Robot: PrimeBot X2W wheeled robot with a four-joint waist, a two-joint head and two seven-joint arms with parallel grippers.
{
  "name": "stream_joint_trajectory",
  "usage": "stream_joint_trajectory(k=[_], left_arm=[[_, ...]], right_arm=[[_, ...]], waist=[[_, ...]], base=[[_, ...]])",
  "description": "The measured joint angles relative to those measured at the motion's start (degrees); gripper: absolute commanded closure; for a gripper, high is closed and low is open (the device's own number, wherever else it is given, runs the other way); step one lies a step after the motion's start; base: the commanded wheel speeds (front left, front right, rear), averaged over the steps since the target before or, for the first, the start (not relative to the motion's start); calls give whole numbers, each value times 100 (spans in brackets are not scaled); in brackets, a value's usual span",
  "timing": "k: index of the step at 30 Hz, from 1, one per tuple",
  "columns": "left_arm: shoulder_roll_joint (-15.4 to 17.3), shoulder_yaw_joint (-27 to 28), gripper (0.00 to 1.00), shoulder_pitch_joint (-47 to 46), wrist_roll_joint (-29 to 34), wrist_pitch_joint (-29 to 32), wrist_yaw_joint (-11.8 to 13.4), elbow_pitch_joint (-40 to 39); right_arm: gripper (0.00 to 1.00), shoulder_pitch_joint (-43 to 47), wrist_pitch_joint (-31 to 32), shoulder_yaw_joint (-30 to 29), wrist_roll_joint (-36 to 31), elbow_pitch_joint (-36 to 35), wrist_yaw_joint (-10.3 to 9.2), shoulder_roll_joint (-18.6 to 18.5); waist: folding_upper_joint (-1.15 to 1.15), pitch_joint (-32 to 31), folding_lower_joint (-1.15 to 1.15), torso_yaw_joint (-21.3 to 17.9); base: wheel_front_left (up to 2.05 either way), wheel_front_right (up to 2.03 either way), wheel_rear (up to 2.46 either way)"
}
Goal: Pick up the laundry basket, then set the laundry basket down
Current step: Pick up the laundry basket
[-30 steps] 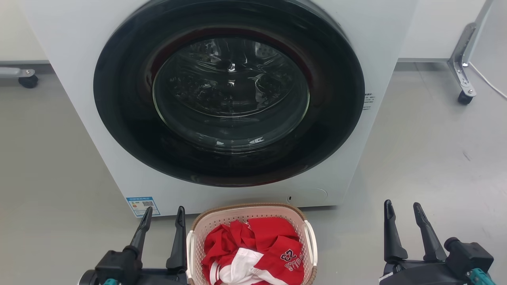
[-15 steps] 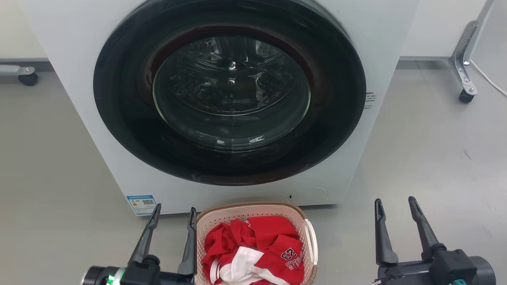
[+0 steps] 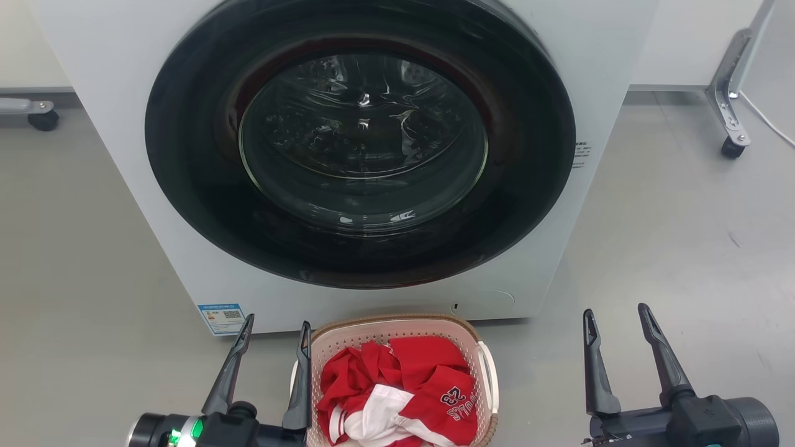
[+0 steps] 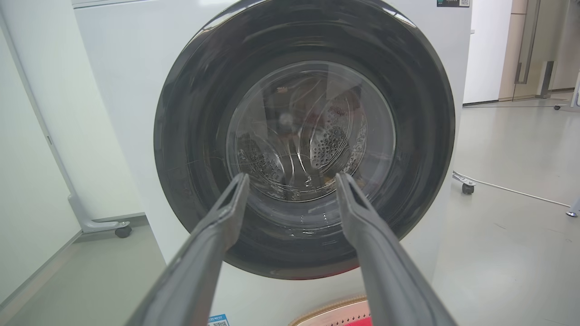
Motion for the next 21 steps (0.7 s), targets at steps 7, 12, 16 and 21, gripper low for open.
stream_joint_trajectory(k=[7,12,16,21], left_arm=[[-23,20,0,0,-23,0,0,7],[-34,31,0,0,-24,0,0,21],[-38,34,0,-1,-24,0,0,25],[-45,43,0,0,-23,0,1,12]], right_arm=[[0,1,-12,-9,0,-3,-1,2],[0,1,-12,-19,0,-10,-1,4],[0,0,-12,-34,1,-12,-1,7],[0,2,-12,-36,1,-46,-1,11]], waist=[[0,21,0,1],[0,35,0,2],[0,50,0,4],[0,87,0,4]], base=[[0,0,0],[0,0,0],[0,0,0],[0,0,0]])
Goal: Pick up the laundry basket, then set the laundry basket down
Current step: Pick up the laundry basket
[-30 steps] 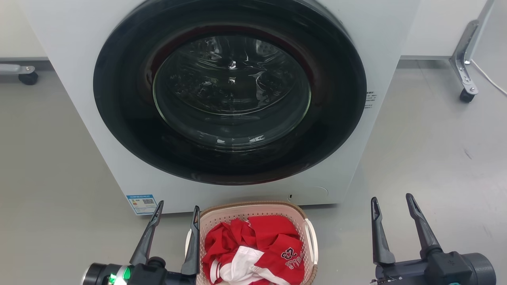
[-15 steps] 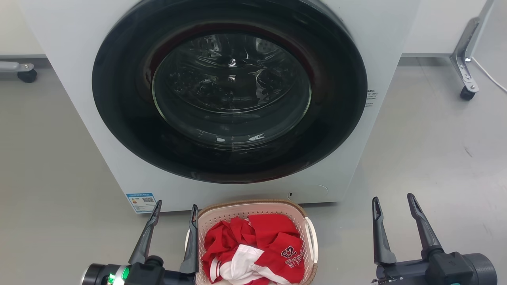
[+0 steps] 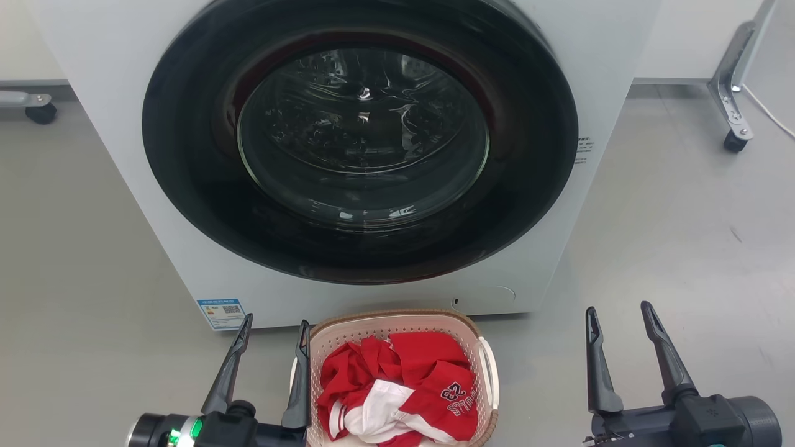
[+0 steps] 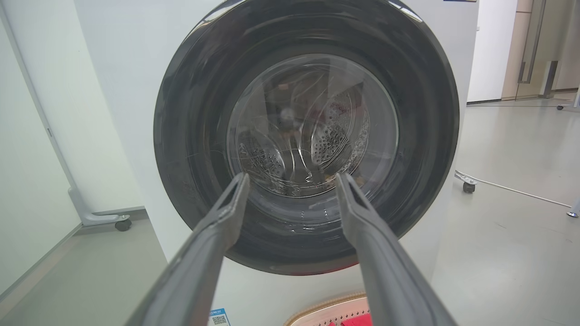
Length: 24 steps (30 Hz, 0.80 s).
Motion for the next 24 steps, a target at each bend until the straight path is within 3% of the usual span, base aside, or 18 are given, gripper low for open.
stream_joint_trajectory(k=[13,24], left_arm=[[-26,-11,0,-190,-60,0,-30,120],[-38,179,0,-1204,-301,-1,-216,1046]], right_arm=[[0,-185,0,-58,91,26,41,12],[0,-1263,0,-303,286,870,280,-41]], waist=[[0,430,1,8],[0,1228,1,13]], base=[[0,0,0],[0,0,0]])
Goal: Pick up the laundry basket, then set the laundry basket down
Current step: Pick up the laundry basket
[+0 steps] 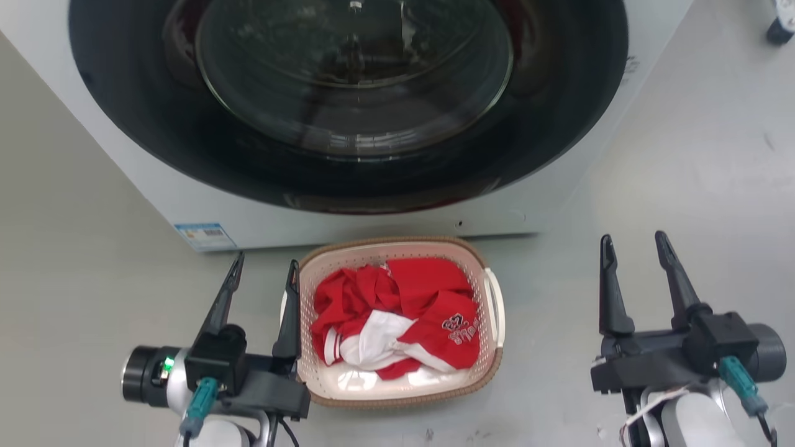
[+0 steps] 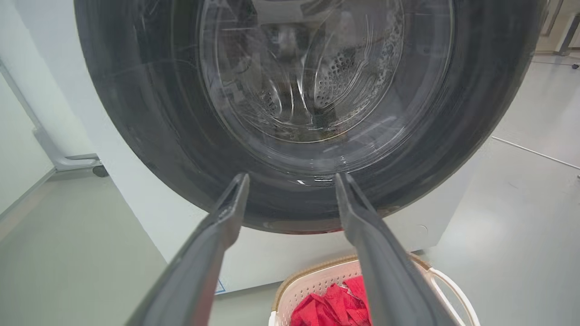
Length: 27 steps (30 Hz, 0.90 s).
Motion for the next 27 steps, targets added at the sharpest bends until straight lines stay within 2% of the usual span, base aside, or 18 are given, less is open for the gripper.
stream_joint_trajectory(k=[12,27], left_arm=[[-49,79,0,-1151,-141,35,-102,1204],[-138,140,0,-2306,-425,138,-193,2429]], right_arm=[[0,-1194,0,-94,180,1385,151,-9],[0,-2585,49,165,241,2795,157,9]], waist=[[1,996,0,57],[1,2279,0,167]], base=[[0,0,0],[0,0,0]])
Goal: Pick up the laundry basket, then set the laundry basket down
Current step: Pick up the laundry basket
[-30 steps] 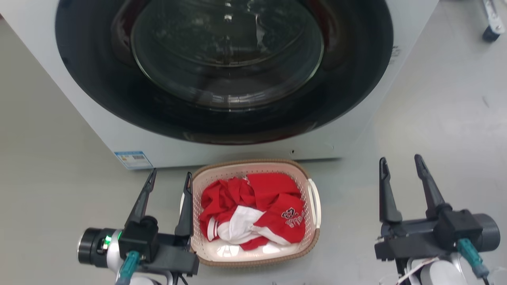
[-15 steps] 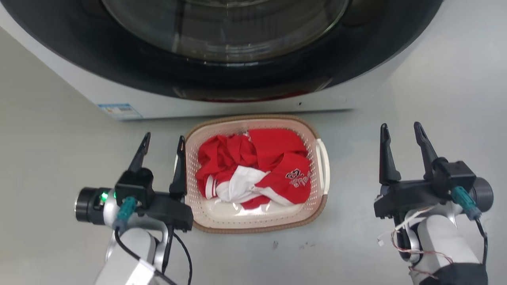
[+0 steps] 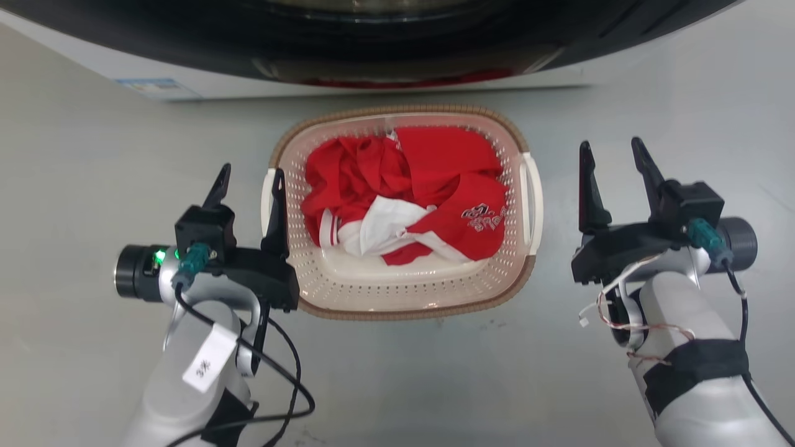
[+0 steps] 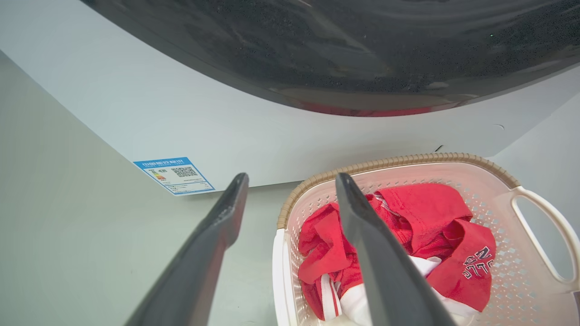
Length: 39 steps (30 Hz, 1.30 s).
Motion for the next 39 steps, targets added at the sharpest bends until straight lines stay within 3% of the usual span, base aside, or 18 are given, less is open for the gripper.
stream_joint_trajectory(k=[9,17,39], left_arm=[[-22,146,0,-648,-222,100,8,602],[-34,144,0,-988,-346,98,47,1160],[-45,-502,0,-1454,-1066,46,49,2038]], right_arm=[[0,-743,0,200,103,553,-9,3],[0,-1020,-3,705,641,914,-89,-1],[0,-1546,-9,1702,1694,1617,-319,-9]], waist=[[0,767,0,5],[0,1276,0,6],[-1,1670,-1,21]], base=[[0,0,0],[0,0,0],[0,0,0]])
